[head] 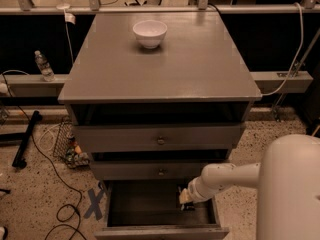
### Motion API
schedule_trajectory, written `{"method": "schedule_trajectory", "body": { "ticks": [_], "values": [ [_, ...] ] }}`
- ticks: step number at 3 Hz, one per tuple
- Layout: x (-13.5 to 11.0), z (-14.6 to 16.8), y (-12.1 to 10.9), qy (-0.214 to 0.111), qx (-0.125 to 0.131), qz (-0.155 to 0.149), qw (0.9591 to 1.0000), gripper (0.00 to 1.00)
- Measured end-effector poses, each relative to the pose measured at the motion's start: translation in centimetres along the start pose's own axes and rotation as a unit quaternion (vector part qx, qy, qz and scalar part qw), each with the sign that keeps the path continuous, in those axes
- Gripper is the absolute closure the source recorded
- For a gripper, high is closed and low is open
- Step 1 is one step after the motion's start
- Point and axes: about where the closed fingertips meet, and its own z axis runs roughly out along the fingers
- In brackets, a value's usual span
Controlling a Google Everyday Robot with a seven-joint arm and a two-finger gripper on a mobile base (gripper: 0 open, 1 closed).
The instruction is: Pick rxbar blueberry from bottom drawer and place on counter
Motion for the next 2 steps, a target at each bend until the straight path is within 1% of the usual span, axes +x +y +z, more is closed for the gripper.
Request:
{"method": "schedule_trajectory", "body": {
  "ticks": [1, 2],
  "values": [
    [1.3, -1.4, 2.7, 0.018, -0.037, -0.06, 0.9973, 1.0],
    [2.1, -4.5, 7.3, 0.023, -0.055, -0.151, 0.9867, 1.0]
  ]
}}
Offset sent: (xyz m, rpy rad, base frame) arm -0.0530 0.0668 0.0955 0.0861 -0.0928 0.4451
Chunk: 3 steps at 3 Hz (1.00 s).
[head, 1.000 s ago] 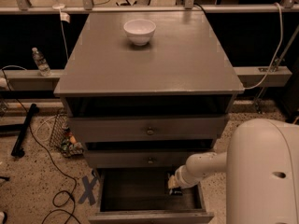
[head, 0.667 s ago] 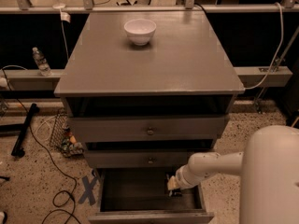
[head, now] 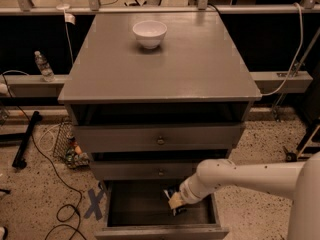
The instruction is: Pick rxbar blueberry from bottom drawer and place on counter
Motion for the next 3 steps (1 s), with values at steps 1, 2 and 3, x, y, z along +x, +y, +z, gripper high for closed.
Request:
{"method": "schedule_trajectory", "body": {
  "ticks": [1, 2, 3],
  "values": [
    [-1.3, -2.9, 2.7, -0.006, 0.004, -0.054, 0.9985, 1.0],
    [-1.3, -2.9, 2.7, -0.006, 0.004, -0.054, 0.9985, 1.0],
    [-3.0, -4.8, 5.9, 0.008, 0.005, -0.114, 0.9935, 1.0]
  ]
}}
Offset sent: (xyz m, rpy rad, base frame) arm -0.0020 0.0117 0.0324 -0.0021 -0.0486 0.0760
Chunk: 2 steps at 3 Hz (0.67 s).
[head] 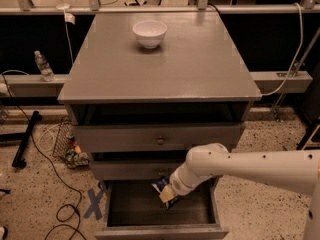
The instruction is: Pick rxbar blueberry from bottom drawer and place on counter
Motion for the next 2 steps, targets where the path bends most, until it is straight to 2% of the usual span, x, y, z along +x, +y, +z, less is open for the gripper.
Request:
{"method": "schedule_trajectory", "body": {
  "ticks": [1, 2],
  "values": [
    [-2.2, -2.1, 2.3, 0.014, 0.009, -0.045, 0.9988, 1.0],
    [-5.0, -5.0, 4.9, 0.03, 0.04, -0.093, 0.9944, 1.0]
  ]
}}
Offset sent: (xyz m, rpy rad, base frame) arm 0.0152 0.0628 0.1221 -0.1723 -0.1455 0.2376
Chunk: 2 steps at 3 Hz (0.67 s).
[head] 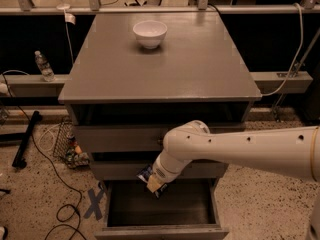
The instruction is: Pick rxbar blueberry from bottom drawer and place on counter
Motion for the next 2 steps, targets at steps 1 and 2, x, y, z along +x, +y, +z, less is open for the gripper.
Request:
{"method": "schedule_trajectory", "body": {
  "ticks": [1, 2],
  "values": [
    [0.0, 0.0, 0.0, 0.0, 0.0, 0.0, 1.0, 1.0],
    [-0.9, -3.9, 2.2, -0.006, 0.021, -0.039, 0.999, 1.0]
  ]
}}
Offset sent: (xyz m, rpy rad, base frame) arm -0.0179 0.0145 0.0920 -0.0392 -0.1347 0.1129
